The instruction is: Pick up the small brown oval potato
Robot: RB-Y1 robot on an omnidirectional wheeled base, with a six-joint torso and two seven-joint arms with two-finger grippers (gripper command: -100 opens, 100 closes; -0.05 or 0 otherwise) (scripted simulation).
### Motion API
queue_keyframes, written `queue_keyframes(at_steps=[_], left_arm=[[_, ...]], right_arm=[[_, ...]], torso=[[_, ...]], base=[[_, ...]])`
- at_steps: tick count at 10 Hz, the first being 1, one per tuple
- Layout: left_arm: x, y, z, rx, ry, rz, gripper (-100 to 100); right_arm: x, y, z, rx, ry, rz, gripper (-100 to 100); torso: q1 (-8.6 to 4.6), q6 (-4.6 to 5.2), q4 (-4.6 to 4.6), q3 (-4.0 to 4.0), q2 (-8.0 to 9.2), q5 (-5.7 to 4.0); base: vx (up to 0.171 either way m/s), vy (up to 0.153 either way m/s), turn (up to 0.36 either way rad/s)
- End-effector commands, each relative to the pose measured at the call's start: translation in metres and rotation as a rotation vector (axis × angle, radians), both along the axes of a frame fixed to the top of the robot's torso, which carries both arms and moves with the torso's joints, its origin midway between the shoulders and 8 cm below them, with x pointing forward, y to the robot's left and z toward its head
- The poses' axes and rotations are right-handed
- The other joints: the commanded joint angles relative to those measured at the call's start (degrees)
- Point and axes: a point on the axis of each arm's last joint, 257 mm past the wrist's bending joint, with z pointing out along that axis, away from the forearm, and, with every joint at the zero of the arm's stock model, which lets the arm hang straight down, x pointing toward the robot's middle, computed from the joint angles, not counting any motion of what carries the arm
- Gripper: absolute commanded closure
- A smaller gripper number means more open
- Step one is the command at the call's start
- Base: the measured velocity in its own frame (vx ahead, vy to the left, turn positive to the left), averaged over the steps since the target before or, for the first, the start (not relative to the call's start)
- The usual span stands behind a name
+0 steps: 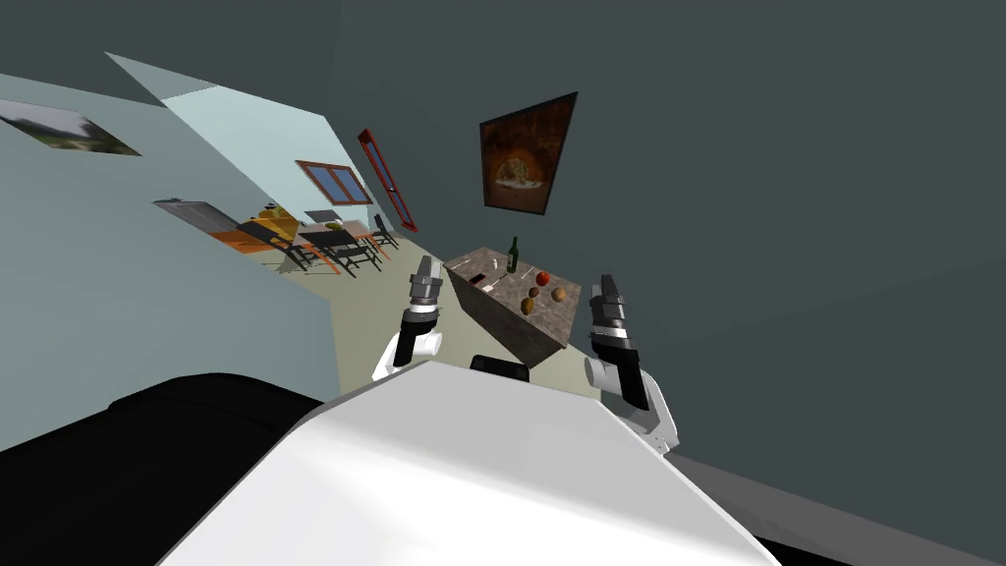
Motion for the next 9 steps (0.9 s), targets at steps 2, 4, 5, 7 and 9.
queue_keyframes(at_steps=[2,4,5,7,9], left_arm=[[0.0,0.0,0.0,0.0,0.0,0.0,0],[0.0,0.0,0.0,0.0,0.0,0.0,0],[0.0,0.0,0.0,0.0,0.0,0.0,0],[0.0,0.0,0.0,0.0,0.0,0.0,0],[0.0,0.0,0.0,0.0,0.0,0.0,0]], right_arm=[[0.017,-0.006,-0.007,-0.042,0.054,-0.006,-100],[0.03,-0.011,-0.013,-0.068,0.095,-0.016,-100],[0.031,-0.013,-0.016,-0.067,0.108,-0.021,-100],[0.044,-0.019,-0.022,-0.094,0.151,-0.034,-100],[0.056,-0.026,-0.026,-0.124,0.191,-0.048,-100]], torso=[[-0.01,0.02,0.0,0.0,0.01,0.0],[0.0,0.02,0.0,0.0,0.0,0.0],[0.01,0.0,0.0,-0.01,-0.02,0.0],[0.02,0.01,0.0,-0.01,-0.03,0.0],[0.03,0.0,-0.01,-0.02,-0.04,0.01]], base=[[-0.002,0.018,0.03],[0.003,0.021,0.035],[0.005,0.019,0.031],[0.006,0.024,0.039],[0.009,0.027,0.045]])
